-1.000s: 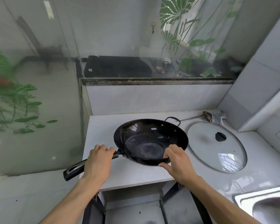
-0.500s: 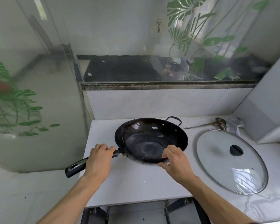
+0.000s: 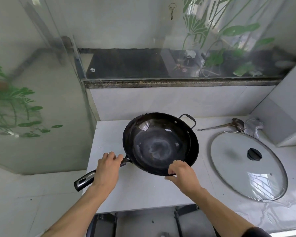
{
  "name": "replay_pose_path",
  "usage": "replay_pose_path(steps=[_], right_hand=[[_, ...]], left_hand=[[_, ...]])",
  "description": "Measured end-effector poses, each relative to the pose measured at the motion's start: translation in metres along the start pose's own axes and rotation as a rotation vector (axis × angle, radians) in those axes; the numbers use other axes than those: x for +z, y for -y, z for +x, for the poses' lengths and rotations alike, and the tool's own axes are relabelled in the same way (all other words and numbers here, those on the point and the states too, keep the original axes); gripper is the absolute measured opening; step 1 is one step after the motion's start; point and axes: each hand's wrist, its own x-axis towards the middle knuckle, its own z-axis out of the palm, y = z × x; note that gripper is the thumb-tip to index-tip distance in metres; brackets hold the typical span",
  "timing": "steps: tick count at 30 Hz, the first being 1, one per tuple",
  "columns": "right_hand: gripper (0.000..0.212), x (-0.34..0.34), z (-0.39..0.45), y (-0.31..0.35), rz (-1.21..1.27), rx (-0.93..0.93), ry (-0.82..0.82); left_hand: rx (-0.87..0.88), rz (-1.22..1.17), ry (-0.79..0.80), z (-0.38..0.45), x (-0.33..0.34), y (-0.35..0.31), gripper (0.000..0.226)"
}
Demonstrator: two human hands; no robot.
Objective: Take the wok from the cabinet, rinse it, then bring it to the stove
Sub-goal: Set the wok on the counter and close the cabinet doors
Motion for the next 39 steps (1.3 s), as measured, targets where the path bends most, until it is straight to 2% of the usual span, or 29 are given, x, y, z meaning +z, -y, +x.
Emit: replay_pose_path(steps=[5, 11, 16, 20, 23, 24, 29, 35, 39], right_hand=[[0.014, 0.002, -0.014, -0.007, 0.06, -0.052, 0.107], [0.018, -0.002, -0.019, 0.0, 0.076, -0.039, 0.091], [0.033, -0.003, -0.026, 0.005, 0.016, -0.01, 0.123], [0.073, -0.008, -0.034, 0.013, 0.019, 0.046, 0.156], [0.046, -0.01, -0.037, 0.018, -0.009, 0.066, 0.155], [0.043, -0.011, -0.039, 0.02, -0.017, 0.07, 0.156], [0.046, -0.015, -0.054, 0.031, -0.039, 0.101, 0.148], [0.048, -0.015, -0.085, 0.032, 0.029, 0.202, 0.051], [0.05, -0.014, -0.11, 0.026, 0.032, 0.206, 0.07]], left_hand=[[0.008, -0.008, 0.025, -0.008, 0.01, 0.0, 0.051], [-0.011, -0.026, 0.08, -0.013, 0.016, 0.007, 0.051], [-0.027, -0.113, 0.097, -0.021, 0.016, 0.005, 0.047], [-0.021, -0.088, 0.141, -0.025, 0.009, 0.003, 0.045], [-0.009, -0.051, 0.15, -0.032, 0.005, 0.004, 0.04], [-0.007, -0.045, 0.154, -0.035, 0.004, 0.005, 0.04], [0.007, -0.036, 0.149, -0.047, 0.0, 0.008, 0.036], [0.068, -0.031, 0.057, -0.061, -0.004, 0.008, 0.037], [0.076, -0.049, 0.036, -0.078, -0.009, -0.003, 0.036]])
